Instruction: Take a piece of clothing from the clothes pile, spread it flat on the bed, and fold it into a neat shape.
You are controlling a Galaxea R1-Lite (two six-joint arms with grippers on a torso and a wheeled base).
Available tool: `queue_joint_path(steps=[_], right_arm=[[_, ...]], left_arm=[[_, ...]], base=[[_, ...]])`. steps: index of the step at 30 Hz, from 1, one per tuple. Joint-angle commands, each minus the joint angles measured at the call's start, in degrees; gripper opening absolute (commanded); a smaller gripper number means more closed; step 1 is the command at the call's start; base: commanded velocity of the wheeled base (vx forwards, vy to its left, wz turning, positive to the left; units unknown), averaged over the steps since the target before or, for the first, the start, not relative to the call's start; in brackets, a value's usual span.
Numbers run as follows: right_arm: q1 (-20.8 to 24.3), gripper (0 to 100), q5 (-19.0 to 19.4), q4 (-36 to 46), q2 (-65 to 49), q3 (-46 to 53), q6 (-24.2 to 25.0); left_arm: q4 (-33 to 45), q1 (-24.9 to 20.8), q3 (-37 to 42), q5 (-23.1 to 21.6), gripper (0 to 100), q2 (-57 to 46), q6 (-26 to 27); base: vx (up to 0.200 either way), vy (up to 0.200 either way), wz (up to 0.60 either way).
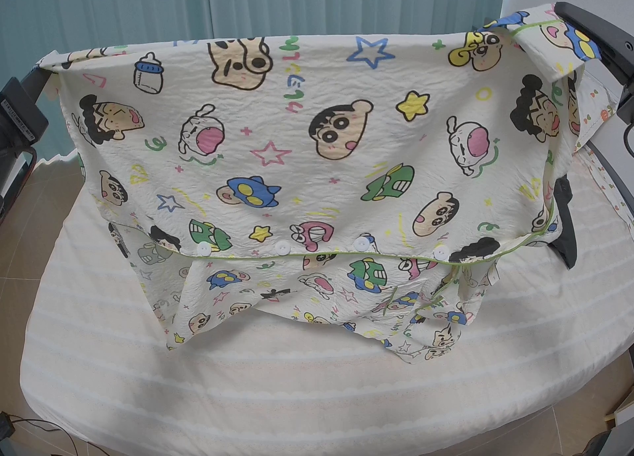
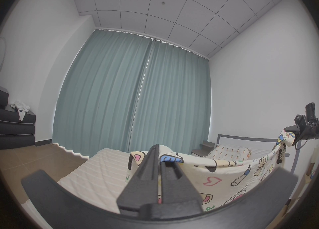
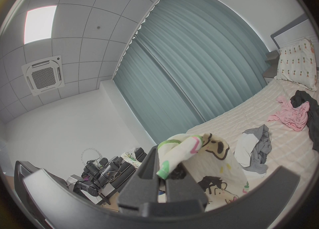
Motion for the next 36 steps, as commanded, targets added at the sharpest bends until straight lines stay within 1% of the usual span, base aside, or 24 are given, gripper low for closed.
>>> queue_joint_path(steps=[1,3,7,13,20,24,30,32,36], right_arm=[[0.0,0,0.0,0.0,-0.2,0.0,0.0],[0.0,0,0.0,0.0,-0.3,0.1,0.0],[0.0,0,0.1,-0.1,-0.7,0.5,0.0],[0.0,0,2.3,-0.3,-2.7,2.4,-0.1],[0.1,0,3.6,-0.3,-5.1,3.4,-0.1],[1.0,0,4.4,-0.3,-7.1,4.3,-0.1],[1.1,0,4.7,-0.3,-8.7,4.6,0.0],[1.1,0,4.7,-0.3,-8.8,4.6,-0.1],[0.7,0,4.5,-0.1,-8.3,4.6,0.0]], left_arm=[[0.6,0.0,0.2,0.0,0,-0.3,-0.1],[1.4,0.0,0.2,-0.1,0,-0.7,-0.1],[2.2,-0.1,0.6,-0.2,0,-1.2,-0.1],[2.4,-0.1,1.7,-0.2,0,-2.3,-0.1],[2.5,-0.4,2.6,-0.2,0,-3.6,-0.1],[2.5,-0.4,3.2,-0.1,0,-4.5,-0.1],[2.7,-0.4,5.5,0.0,0,-7.0,0.0],[3.7,-0.4,5.9,-0.1,0,-7.7,0.0],[9.1,-0.4,5.4,-0.3,0,-9.9,-0.1]], base=[[0.0,0.0,0.0],[0.0,0.0,0.0],[-0.2,0.0,0.0],[-0.2,0.0,0.0],[-0.2,0.0,0.0],[-0.2,0.0,0.0],[-0.2,0.0,0.0],[0.0,0.0,0.0],[0.0,0.0,0.0]])
